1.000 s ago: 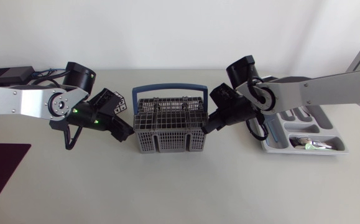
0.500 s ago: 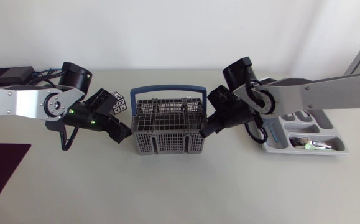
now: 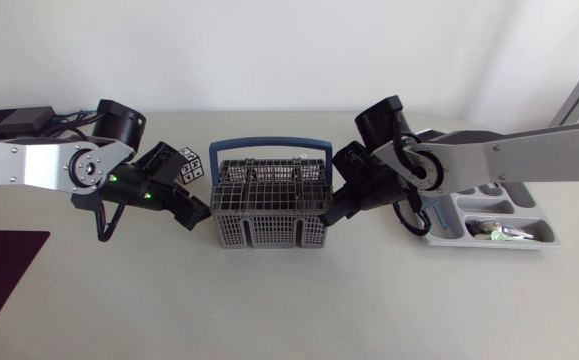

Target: Transfer all utensils from the basket to the drawer tray.

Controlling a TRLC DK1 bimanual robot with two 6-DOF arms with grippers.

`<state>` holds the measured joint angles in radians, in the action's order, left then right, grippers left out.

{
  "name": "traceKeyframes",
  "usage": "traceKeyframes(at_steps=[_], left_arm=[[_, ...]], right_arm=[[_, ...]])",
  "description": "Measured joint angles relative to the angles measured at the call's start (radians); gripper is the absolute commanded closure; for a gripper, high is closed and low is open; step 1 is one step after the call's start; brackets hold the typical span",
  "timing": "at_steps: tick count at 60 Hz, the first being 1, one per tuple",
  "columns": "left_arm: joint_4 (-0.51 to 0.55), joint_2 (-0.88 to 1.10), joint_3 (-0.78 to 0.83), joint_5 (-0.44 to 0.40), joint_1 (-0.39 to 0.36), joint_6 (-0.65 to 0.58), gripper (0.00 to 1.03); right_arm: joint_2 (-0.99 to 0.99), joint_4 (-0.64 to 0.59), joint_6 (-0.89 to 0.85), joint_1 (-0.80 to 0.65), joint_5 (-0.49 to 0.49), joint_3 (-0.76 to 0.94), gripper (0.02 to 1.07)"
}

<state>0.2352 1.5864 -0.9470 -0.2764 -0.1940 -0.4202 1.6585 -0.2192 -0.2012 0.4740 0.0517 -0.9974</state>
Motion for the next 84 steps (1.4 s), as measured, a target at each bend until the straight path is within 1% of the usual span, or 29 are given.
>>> traceKeyframes(at_steps=[6,8,11,13,14,15,18,30,38,49,63,68,77,84], left_arm=[[0.000,-0.002,0.000,-0.004,0.009,0.000,0.05],[0.000,-0.005,0.000,-0.005,0.013,0.000,0.05],[0.000,-0.014,0.000,-0.012,0.019,0.001,0.05],[0.000,-0.025,0.000,-0.016,0.024,0.001,0.05],[0.000,-0.031,0.000,-0.018,0.027,0.001,0.05],[0.000,-0.041,0.000,-0.020,0.030,0.001,0.05],[0.000,-0.068,0.000,-0.024,0.036,0.001,0.05],[0.000,-0.144,0.000,-0.026,0.043,0.001,0.05],[0.005,-0.184,0.014,-0.026,0.043,0.002,0.05],[0.019,-0.232,0.044,-0.026,0.037,0.002,0.05],[0.023,-0.232,0.080,-0.006,-0.006,0.005,0.05],[0.022,-0.232,0.082,-0.002,-0.024,0.005,0.05],[0.021,-0.226,0.086,0.021,-0.066,0.005,0.05],[0.018,-0.218,0.094,0.024,-0.080,0.005,0.05]], right_arm=[[-0.021,0.002,0.000,-0.002,0.000,0.023,0.72],[-0.037,0.002,0.000,-0.004,0.000,0.038,0.61],[-0.060,0.002,0.000,-0.006,-0.001,0.057,0.38],[-0.079,0.002,0.000,-0.010,-0.002,0.069,0.27],[-0.089,0.000,0.000,-0.012,-0.002,0.074,0.18],[-0.102,0.000,-0.001,-0.016,-0.004,0.079,0.16],[-0.134,0.001,-0.005,-0.032,-0.008,0.087,0.14],[-0.194,0.009,-0.016,-0.101,-0.024,0.105,0.14],[-0.222,0.008,-0.023,-0.103,-0.024,0.150,0.11],[-0.243,0.006,-0.031,-0.095,-0.024,0.166,0.11],[-0.212,0.028,-0.029,-0.023,-0.050,0.164,0.11],[-0.177,0.040,-0.026,-0.016,-0.078,0.154,0.11],[-0.120,0.060,-0.022,-0.016,-0.099,0.112,0.11],[-0.090,0.076,-0.015,-0.016,-0.106,0.092,0.11]])
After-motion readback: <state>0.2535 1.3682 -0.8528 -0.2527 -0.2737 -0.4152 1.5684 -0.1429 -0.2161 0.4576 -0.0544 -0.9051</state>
